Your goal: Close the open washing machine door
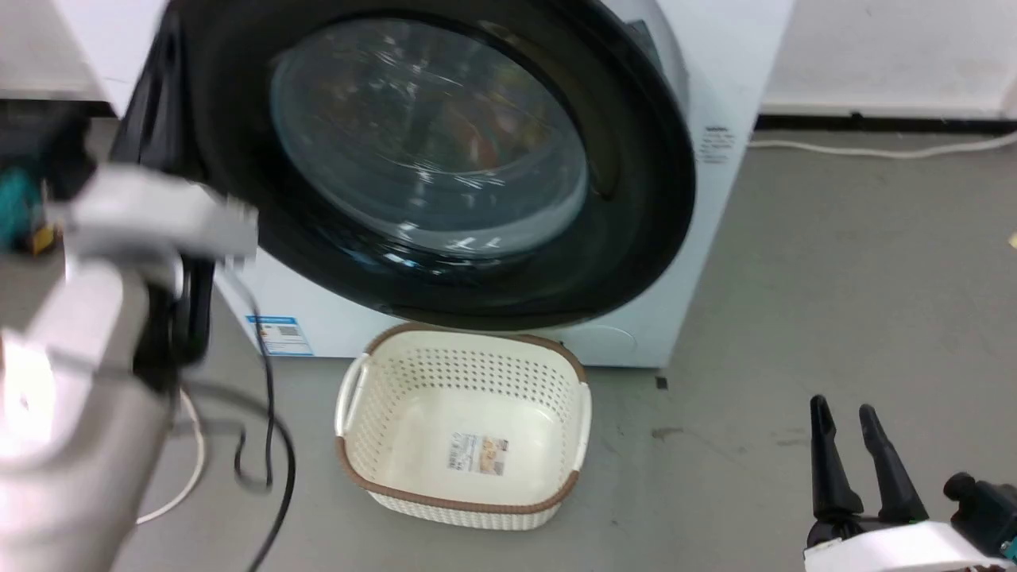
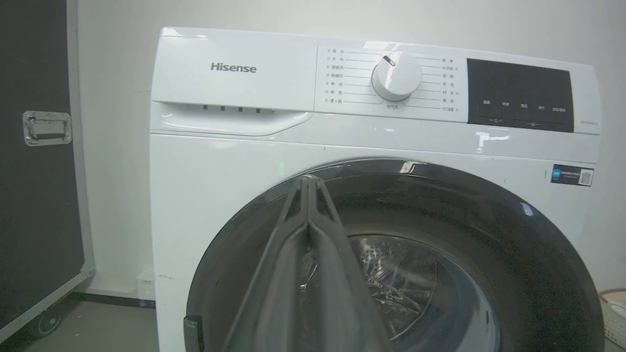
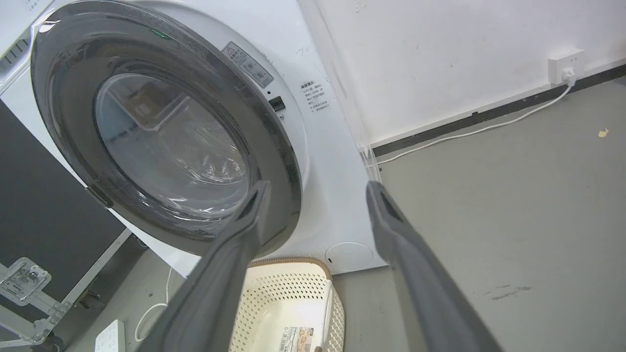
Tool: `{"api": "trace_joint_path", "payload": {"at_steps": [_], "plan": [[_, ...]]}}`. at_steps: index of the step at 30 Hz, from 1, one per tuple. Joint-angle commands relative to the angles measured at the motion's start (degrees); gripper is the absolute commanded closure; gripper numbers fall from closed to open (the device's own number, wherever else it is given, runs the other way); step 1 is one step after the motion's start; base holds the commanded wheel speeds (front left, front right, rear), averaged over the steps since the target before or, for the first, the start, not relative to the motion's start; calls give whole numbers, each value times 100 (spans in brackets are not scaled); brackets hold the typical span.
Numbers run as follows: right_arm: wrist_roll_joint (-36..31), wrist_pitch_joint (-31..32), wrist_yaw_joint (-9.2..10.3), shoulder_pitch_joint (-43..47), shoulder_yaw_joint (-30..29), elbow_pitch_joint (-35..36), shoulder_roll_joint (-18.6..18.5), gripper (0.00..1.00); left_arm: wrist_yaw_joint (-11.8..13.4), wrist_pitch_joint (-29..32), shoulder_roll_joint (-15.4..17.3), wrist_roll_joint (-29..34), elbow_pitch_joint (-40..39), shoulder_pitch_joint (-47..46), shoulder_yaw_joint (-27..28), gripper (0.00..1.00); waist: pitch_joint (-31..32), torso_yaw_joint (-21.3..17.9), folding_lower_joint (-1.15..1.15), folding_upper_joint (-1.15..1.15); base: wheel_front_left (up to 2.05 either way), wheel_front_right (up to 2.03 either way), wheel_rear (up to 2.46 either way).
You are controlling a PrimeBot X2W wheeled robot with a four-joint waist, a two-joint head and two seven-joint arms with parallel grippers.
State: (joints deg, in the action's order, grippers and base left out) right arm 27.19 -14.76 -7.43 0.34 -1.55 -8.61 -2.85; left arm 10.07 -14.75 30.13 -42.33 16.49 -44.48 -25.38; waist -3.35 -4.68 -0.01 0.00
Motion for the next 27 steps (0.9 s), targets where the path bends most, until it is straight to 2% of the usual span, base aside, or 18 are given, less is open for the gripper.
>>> {"api": "trace_joint_path", "payload": {"at_steps": [1, 5, 9, 19, 27], "plan": [[-9, -24, -6, 85, 15, -20, -3, 0, 128, -23, -20, 204, -296, 560, 255, 100, 129, 147, 1, 0, 0, 0, 0], [2, -24, -6, 145, 58, -50, -3, 0, 224, -24, -136, 544, -755, 1555, 725, 100, 228, 250, 1, 0, 0, 0, 0], [-57, -24, -6, 188, 88, -53, -3, 0, 152, -24, -282, 695, -884, 2368, 950, 100, 292, 311, 1, 0, 0, 0, 0], [-351, -24, -6, 289, 68, -21, -3, 0, -189, 88, -371, 657, -610, 3476, 630, 100, 370, 327, 1, 0, 0, 0, 0], [-699, -24, -6, 345, 100, -62, -3, 0, -169, 361, -511, 479, -427, 3825, 455, 100, 379, 329, 1, 0, 0, 0, 0]]}}
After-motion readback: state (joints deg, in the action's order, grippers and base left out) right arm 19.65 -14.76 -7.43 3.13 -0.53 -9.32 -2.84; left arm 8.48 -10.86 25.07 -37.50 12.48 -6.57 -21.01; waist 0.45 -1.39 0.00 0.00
